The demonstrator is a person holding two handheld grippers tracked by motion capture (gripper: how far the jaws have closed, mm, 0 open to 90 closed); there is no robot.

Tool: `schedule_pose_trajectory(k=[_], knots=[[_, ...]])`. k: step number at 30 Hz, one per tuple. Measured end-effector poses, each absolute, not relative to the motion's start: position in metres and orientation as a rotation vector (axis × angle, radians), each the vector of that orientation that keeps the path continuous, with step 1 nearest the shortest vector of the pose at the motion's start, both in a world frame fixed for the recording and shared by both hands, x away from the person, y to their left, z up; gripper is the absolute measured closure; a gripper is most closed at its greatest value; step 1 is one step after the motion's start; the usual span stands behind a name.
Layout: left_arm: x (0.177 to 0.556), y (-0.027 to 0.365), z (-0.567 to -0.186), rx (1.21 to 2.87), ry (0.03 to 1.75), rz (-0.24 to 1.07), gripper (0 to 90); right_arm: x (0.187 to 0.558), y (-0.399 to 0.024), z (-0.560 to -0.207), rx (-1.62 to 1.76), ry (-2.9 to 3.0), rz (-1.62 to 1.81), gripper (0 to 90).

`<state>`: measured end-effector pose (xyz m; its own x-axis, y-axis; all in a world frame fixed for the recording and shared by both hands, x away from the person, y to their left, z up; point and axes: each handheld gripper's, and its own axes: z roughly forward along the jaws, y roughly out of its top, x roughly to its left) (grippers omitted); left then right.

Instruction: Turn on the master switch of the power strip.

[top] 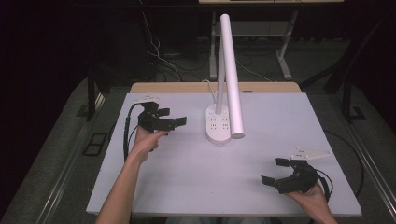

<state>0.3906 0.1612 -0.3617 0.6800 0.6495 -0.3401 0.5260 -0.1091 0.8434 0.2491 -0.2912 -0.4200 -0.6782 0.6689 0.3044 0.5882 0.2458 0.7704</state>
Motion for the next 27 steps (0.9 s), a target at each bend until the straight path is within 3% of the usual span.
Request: schedule_pose_trajectory(k=[27], knots=[[0.294, 0.176, -0.399, 1.787, 0.913, 0.177, 0.0, 0.249, -0.290, -0.419, 1.212, 2.405, 1.418, 0.0]])
